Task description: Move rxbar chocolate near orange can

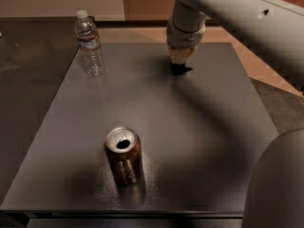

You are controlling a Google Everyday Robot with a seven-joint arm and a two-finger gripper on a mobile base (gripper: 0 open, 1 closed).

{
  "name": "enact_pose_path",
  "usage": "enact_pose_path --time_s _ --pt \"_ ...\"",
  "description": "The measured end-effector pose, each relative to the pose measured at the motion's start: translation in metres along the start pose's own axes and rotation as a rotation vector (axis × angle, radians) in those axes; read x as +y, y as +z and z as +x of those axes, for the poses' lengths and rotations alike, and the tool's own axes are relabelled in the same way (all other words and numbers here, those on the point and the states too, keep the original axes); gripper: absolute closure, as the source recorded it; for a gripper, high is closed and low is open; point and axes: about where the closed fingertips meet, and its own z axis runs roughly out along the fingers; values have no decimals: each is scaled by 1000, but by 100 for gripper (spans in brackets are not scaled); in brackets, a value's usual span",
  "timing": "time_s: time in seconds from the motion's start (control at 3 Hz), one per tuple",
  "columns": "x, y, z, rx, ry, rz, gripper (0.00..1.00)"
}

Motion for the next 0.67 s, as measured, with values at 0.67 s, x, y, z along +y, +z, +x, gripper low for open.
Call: enact_pose_path --time_s 0.67 --pt "29 -37 35 -32 -265 -124 100"
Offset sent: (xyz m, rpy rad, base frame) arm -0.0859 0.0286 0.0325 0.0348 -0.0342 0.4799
